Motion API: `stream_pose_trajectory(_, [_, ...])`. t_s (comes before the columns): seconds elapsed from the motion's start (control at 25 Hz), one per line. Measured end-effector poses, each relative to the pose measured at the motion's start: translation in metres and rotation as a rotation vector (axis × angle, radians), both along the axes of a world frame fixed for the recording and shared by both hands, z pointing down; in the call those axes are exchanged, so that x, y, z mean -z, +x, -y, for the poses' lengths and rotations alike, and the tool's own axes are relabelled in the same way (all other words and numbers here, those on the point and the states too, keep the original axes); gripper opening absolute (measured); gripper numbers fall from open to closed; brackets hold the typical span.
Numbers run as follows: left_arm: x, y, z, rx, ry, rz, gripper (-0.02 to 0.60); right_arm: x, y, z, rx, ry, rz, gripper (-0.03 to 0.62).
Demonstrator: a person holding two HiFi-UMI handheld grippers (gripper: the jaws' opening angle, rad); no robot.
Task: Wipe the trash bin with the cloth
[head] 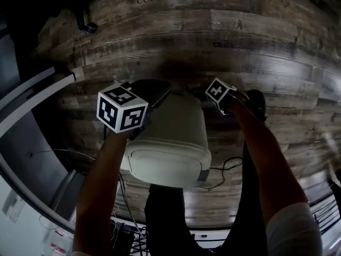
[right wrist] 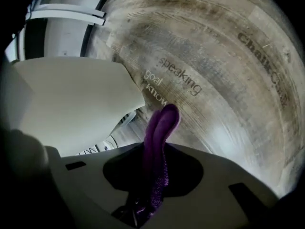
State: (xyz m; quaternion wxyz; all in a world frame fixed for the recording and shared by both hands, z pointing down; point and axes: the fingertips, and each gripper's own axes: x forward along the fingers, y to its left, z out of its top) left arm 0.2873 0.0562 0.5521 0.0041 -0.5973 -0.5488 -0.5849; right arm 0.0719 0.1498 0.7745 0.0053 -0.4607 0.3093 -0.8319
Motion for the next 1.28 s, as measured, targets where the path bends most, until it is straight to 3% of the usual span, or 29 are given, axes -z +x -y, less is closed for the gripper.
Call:
stream_pose_trajectory(0.2, [0.036,-0.015,-0.042,0.017,-0.026,-0.011,0.008,0.046,0.018,-0.031,-0.055,0.045,-0.115,0.095])
stream_pose_trajectory(0.36, [0.076,-0.019,-0.070,0.109,-0.066,-0.065,0.008,0.086,0.050,-0.057,-0.029,0.106,-0.295,0.095])
stream_pose_trajectory(0.6, [0.153,-0.024,-0.093,0.374,-0.120,-0.195,0.008,0.160,0.088,-0.088,0.186,0.227,-0.548,0.094])
stream_pose_trajectory(0.84, [0.229,-0.043,-0.095,0.661,-0.154,-0.324,0.008,0.233,0.107,-0.117,0.427,0.297,-0.712,0.095])
stream_pose_trajectory(1.04, [0.286,-0.075,-0.091,0.826,-0.169,-0.398,0.008,0.284,0.113,-0.128,0.450,0.314,-0.771,0.095])
stream_pose_trajectory(1.28, [0.316,-0.154,-0.068,1.020,-0.148,-0.410,0.008,0.330,0.081,-0.112,0.497,0.365,-0.775,0.095])
